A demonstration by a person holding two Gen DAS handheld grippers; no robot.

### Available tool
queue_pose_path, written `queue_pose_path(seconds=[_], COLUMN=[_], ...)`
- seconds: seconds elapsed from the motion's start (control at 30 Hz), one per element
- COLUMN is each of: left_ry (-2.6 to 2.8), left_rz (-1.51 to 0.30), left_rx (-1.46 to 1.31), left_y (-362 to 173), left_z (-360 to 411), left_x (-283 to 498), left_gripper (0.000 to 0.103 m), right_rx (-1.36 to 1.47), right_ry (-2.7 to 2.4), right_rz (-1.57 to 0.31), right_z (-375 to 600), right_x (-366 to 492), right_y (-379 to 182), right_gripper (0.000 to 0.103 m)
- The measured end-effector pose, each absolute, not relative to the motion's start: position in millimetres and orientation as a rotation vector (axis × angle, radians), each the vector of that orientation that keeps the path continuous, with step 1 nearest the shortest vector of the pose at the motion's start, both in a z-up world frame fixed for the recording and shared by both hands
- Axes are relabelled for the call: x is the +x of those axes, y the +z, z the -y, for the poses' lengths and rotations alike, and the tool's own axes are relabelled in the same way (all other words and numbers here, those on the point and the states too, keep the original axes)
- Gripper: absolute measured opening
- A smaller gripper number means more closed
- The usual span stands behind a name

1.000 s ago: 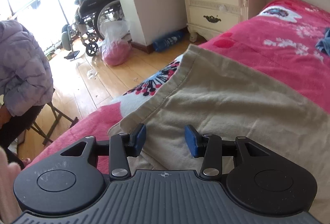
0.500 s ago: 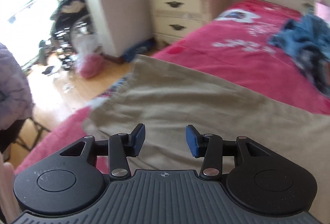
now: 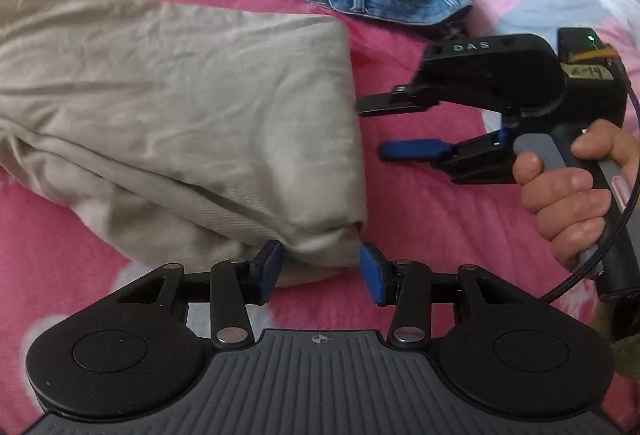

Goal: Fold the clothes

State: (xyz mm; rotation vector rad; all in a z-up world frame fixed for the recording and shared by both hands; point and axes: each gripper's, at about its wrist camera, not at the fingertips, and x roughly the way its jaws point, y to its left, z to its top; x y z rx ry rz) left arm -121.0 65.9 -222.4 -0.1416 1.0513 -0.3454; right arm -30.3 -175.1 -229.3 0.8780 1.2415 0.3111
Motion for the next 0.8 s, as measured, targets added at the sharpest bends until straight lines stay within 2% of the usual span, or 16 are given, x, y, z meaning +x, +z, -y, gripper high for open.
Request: queue_pose_path(seconds=[0.17,0.4,0.43,0.47,0.5,0.53,0.57,0.7,0.8], left_ry=[-0.397,-0.389,-0.382,-0.373,-0.359,-0.352,-0.36,-0.446,-0.467], left_rz=[-1.1,-1.113,-1.109,-1.105,-1.099,-1.092,-1.084,-1.015,-1.057], left_rx=[-0.188,-0.182,-0.173,-0.161,-0.147,-0.144,-0.154,-0.103,-0.127], left_y=[-224,-233,-234,-235,-236,-236,-235,-223,-232], left_z=[-66,-53,-51,-49,-47,-48,-50,-54,-60], left_x=[-117,-112,-110,-110,-111,-112,-113,-120,-115], left_gripper=[0.043,0.037,0.036,0.03,0.02,0.016,0.005,0.002,0.002], right_rx=[0.785,0.827,0.829,0.824,0.806,0.784,0.746,0.449,0.222], right_ry=[0.343,0.338,0.342,0.346,0.351,0.361,0.383,0.51,0.503], right_rz=[-1.297,-1.287,-1.282,-1.277,-1.27,-1.26,-1.237,-1.071,-1.097], right_z=[161,159,159,158,156,154,153,137,124], right_x=[-14,-18,-15,-12,-9,-7,-9,-19,-16], right_y=[-222,-227,-229,-230,-231,-230,-224,-186,-197], right_gripper=[0.047,0.046,0.044,0.036,0.03,0.019,0.011,0.009,0.016])
